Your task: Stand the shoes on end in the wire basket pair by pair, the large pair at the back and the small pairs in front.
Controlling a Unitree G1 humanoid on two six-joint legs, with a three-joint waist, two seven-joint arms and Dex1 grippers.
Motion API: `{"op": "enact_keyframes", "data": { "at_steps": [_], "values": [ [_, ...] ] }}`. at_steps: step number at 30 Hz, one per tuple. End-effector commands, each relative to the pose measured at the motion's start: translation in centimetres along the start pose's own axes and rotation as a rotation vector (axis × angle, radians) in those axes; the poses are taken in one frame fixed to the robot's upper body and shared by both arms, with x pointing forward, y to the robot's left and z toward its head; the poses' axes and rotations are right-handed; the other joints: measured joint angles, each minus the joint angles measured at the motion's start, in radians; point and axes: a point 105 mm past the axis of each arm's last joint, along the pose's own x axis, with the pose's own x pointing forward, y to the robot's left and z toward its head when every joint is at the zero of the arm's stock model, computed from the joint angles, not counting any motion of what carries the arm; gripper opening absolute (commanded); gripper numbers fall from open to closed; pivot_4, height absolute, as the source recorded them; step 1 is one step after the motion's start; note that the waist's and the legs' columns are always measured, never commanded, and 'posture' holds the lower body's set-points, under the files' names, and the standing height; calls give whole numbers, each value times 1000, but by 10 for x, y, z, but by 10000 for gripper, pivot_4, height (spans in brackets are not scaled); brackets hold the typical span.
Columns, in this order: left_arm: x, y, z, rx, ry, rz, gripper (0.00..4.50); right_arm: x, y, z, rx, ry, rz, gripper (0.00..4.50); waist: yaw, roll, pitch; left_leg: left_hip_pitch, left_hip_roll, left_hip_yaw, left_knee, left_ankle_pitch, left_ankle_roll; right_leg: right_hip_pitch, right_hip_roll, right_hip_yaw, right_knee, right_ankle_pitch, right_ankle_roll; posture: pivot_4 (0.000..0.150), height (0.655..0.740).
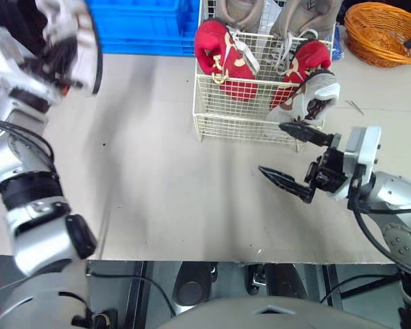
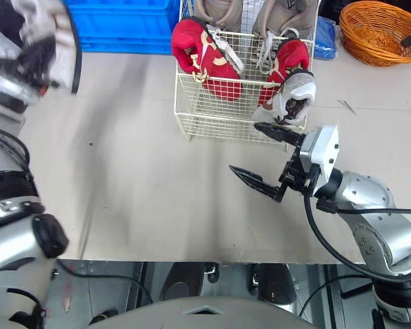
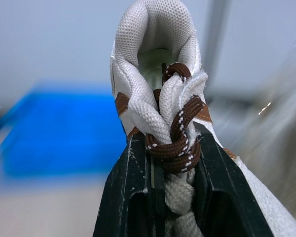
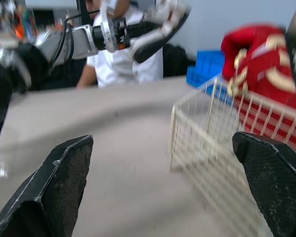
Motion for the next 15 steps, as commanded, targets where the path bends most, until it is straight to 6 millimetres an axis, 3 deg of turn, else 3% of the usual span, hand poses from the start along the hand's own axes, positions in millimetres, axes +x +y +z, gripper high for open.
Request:
{"op": "enact_keyframes", "data": {
  "at_steps": [1, 3, 8, 15],
  "values": [
    [11, -54, 44, 9, -154, -141, 3402, 8, -2, 19, 36, -84, -14, 45000, -4, 1, 0, 1, 0, 0, 0, 0, 0, 1, 0, 0, 0, 0, 0, 1500, 6860],
    [15, -82, 44, 7, -172, -211, 3402, 14, -7, 23, 65, -106, -38, 45000, -4, 2, -1, 6, 0, 0, -1, 0, 0, 4, 0, 0, 0, 0, 0, 1500, 6860],
    [16, -143, 23, -30, -155, -350, 3402, 29, -15, 37, 208, -170, -97, 45000, 1, 3, -1, 6, 0, 0, 0, 0, 0, 5, 1, 0, 1, 0, 0, 1500, 6860],
    [8, -181, -14, 83, -102, -450, 3402, 39, -20, 45, 389, -230, -153, 45000, 1, 3, -1, 6, 0, 0, -2, 0, 0, 4, 2, 0, 1, 0, 0, 1500, 6860]
  ]
}}
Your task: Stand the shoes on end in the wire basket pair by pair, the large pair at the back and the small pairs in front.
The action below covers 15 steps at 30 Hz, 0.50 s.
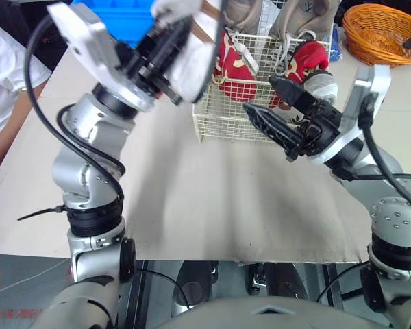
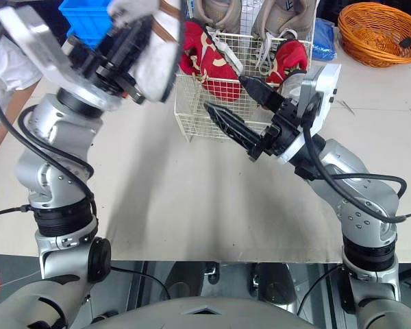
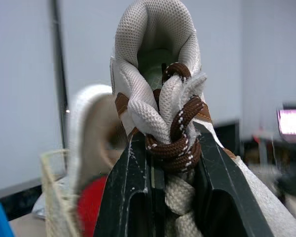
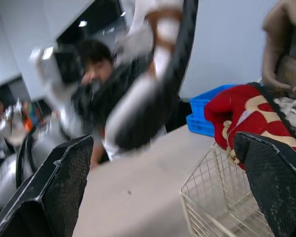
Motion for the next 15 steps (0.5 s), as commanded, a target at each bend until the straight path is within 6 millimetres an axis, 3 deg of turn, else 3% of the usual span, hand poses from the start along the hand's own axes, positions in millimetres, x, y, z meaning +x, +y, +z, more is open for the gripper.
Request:
{"op": "enact_keyframes", "data": {
  "at_steps": [1, 4, 10, 15],
  "values": [
    [6, -22, 0, 83, -42, -59, 3402, 3, 4, 7, 80, -35, -12, 45000, 1, 0, 0, 0, 0, 0, 0, 0, 0, 0, 0, 0, 0, 0, 0, 1500, 6860],
    [7, -35, -11, 93, -37, -100, 3402, 8, 7, -1, 150, -15, -25, 45000, 2, 0, 0, -1, 0, 0, 0, 0, 0, -1, 0, 0, 0, 0, 0, 1500, 6860],
    [12, -41, -13, 67, -63, -116, 3402, 14, 0, -12, 225, 10, -92, 45000, 1, 0, 0, -2, 0, 1, 0, 0, 0, -2, 0, 1, 0, 0, 0, 1500, 6860],
    [14, -44, -12, 46, -67, -132, 3402, 15, -2, -14, 242, 27, -105, 20663, 1, 1, 0, -2, 0, 1, 0, 0, 0, -2, 0, 1, 0, 0, 0, 1500, 6860]
  ]
}}
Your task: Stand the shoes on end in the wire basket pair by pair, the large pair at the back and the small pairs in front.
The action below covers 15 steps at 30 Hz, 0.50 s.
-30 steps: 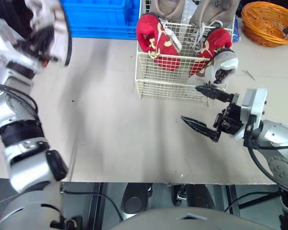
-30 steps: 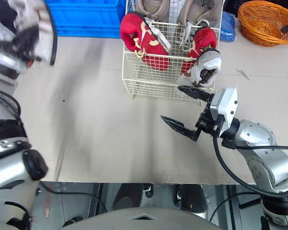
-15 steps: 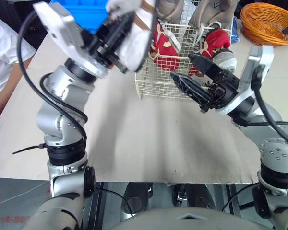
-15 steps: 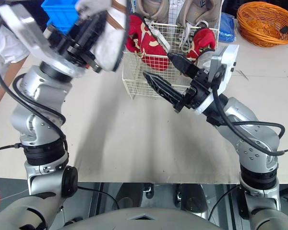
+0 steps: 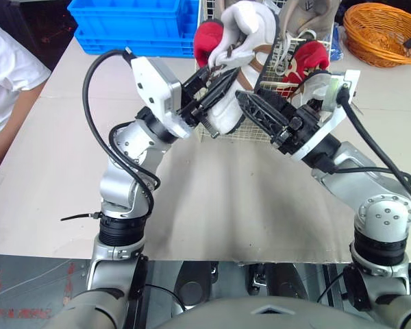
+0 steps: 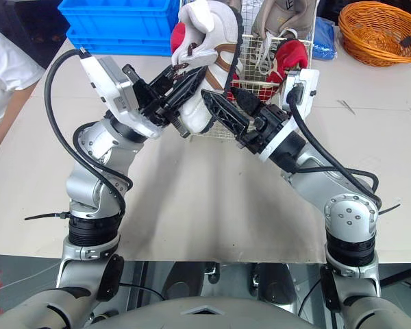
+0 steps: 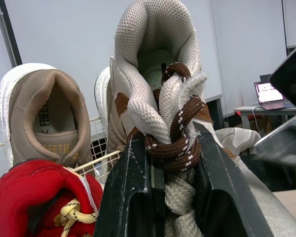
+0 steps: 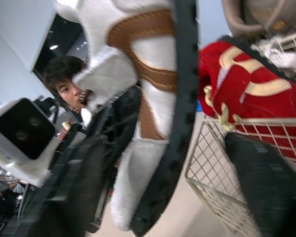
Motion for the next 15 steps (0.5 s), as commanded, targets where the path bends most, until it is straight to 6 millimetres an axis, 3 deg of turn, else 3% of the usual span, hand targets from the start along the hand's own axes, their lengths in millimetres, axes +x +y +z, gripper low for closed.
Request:
{"op": "enact_keyframes", "data": {
  "at_steps": [1, 3, 5, 8, 9, 10, 11, 14, 15],
  "values": [
    [5, -5, 15, 10, -60, -38, 3402, 2, 10, 8, -12, -18, 40, 16648, 0, 0, 0, 0, 0, 0, 0, 0, 0, 0, 0, 0, 0, 0, 0, 1500, 6860],
    [5, -9, 15, -16, -59, -67, 3402, 2, 10, 7, -12, -10, 39, 7546, 0, 0, 0, 0, 0, 0, 0, 0, 0, 0, 0, 0, 0, 0, 0, 1500, 6860],
    [4, -10, 16, -43, -64, -76, 3402, 2, 9, 7, -11, -8, 35, 1461, 0, 0, 0, 0, 0, 0, -1, 0, 0, 0, 0, 0, 0, 0, 0, 1500, 6860],
    [1, -11, 15, -57, -47, -96, 3402, 2, 7, 7, -7, -9, 29, 123, 0, 0, 0, 0, 0, 0, -1, 0, 0, 0, 0, 0, -1, 0, 0, 1500, 6860],
    [1, -9, 14, -53, -40, -91, 13618, 1, 5, 8, -8, -10, 27, 114, 0, 0, 0, 0, 0, 0, -2, 0, 0, 0, 0, 0, -1, 0, 0, 1500, 6860],
    [0, -7, 14, -51, -31, -82, 16252, 0, 4, 8, -11, -9, 25, 92, 0, 0, 0, 0, 0, 0, -2, 0, 0, 0, 0, 0, -1, 0, 0, 1500, 6860],
    [-2, -3, 16, -66, -23, -69, 22886, -4, 2, 10, -22, -7, 24, 89, 0, 0, 0, 0, 0, 0, -2, 0, 0, -1, 0, 0, -1, 0, 0, 1500, 6860],
    [-6, 8, 24, -148, -24, -55, 31101, -12, -5, 14, -64, 6, 14, 89, 0, 0, 0, 0, 0, 0, -2, 0, 0, -1, 0, 0, -1, 0, 0, 1500, 6860],
    [-8, 10, 27, -165, -20, -73, 31101, -14, -8, 14, -81, 14, 11, 89, 0, 0, 0, 0, 0, 0, -3, 0, 0, -1, 0, 0, -2, 0, 0, 1500, 6860]
  ]
}}
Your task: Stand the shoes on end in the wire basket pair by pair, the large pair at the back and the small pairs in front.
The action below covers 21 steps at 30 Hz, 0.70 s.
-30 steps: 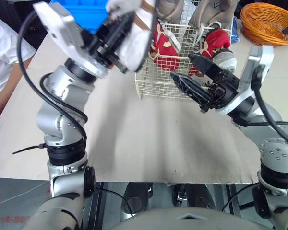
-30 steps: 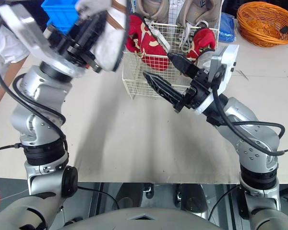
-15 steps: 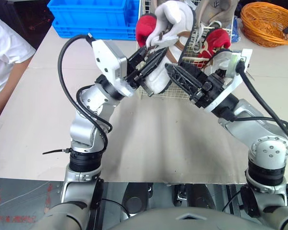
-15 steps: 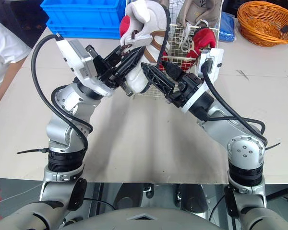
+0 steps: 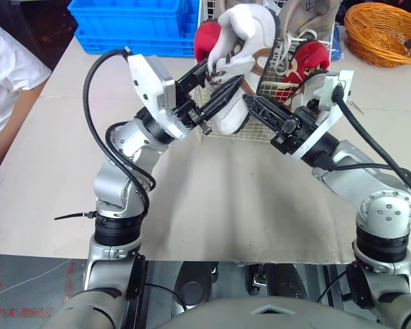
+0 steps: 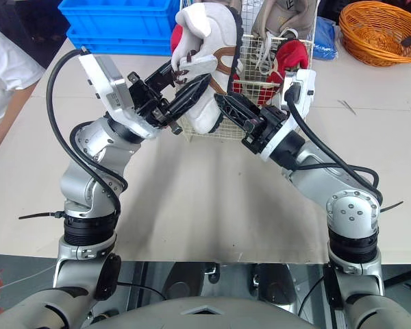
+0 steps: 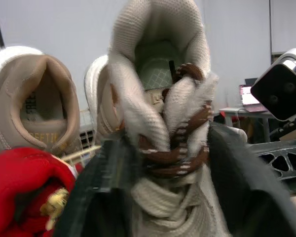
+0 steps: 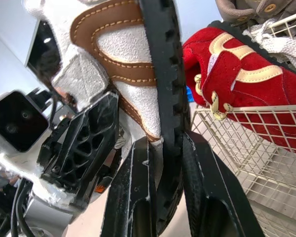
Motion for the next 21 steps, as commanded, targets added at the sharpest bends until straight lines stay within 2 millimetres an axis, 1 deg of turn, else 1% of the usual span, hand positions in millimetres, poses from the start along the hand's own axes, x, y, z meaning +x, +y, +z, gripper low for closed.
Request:
{"op": "enact_keyframes", "data": {
  "at_steps": [1, 5, 10, 14, 17, 18, 19, 21],
  "values": [
    [-6, 5, 32, -44, -48, -51, 31101, -12, -4, 13, -75, -19, 15, 89, 0, 0, 0, 0, 0, 0, 0, 0, 0, 0, 0, 0, 0, 0, 0, 1500, 6860],
    [-14, 5, 39, -126, -4, -121, 31101, -18, -1, 8, -107, 12, 55, 89, -3, 0, 0, 1, 0, 0, -1, 0, 0, 0, 0, 0, 0, 0, 0, 1500, 6860],
    [-16, 4, 34, -190, 83, -175, 31101, -22, 3, 0, -153, 55, 102, 89, 1, 1, 0, 0, 0, 0, -2, 0, 0, 0, 0, 0, -1, 0, 0, 1500, 6860],
    [-15, 1, 26, -195, 143, -218, 31101, -23, 9, -3, -184, 76, 154, 89, 1, 1, 0, 0, 0, 0, -2, 0, 0, 0, 0, 0, -1, 0, 0, 1500, 6860],
    [-13, 4, 23, -200, 159, -229, 22911, -25, 12, -7, -205, 97, 177, 89, 1, 1, 0, 1, 0, 0, -2, 0, 0, 0, 0, 0, -1, 0, 0, 1500, 6860],
    [-13, 4, 22, -196, 167, -238, 18533, -26, 13, -8, -211, 104, 183, 89, 1, 1, 0, 1, 0, 0, -2, 0, 0, 0, 0, 0, -1, 0, 0, 1500, 6860],
    [-13, 4, 21, -193, 175, -248, 12282, -26, 13, -8, -219, 110, 189, 89, 1, 1, 0, 0, 0, 0, -2, 0, 0, 0, 0, 0, -1, 0, 0, 1500, 6860],
    [-13, 6, 17, -186, 198, -255, 4115, -27, 15, -9, -227, 116, 202, 89, 1, 1, 0, 1, 0, 0, -2, 0, 0, 0, 0, 0, -1, 0, 0, 1500, 6860]
  ]
}}
